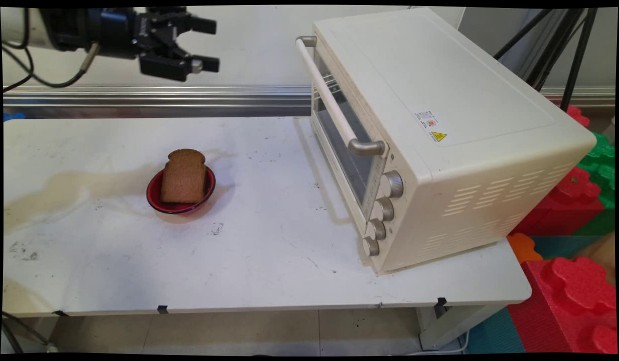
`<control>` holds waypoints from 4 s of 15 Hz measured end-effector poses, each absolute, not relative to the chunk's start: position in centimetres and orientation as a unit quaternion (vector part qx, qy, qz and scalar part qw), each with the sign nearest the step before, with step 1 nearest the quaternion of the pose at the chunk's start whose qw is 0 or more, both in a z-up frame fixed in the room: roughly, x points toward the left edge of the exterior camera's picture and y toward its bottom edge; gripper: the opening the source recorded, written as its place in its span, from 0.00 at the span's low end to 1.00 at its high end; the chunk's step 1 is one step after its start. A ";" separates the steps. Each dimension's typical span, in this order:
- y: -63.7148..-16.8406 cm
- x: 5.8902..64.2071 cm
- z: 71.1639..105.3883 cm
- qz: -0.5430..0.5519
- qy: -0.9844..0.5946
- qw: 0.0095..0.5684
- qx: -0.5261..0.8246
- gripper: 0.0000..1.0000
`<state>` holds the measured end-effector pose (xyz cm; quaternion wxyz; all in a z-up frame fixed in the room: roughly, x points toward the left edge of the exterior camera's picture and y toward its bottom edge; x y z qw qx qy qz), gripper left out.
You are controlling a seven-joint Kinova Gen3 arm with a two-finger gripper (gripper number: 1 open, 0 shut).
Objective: Open the oven
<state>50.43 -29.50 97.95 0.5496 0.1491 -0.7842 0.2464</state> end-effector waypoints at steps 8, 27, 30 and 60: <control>-33.5 46.1 98.2 0.255 -0.776 0.556 0.155 1.00; -40.8 37.9 94.3 0.238 -0.794 0.530 0.176 1.00; -41.1 37.4 94.2 0.238 -0.795 0.529 0.176 1.00; -41.9 37.3 92.2 0.225 -0.815 0.509 0.162 0.00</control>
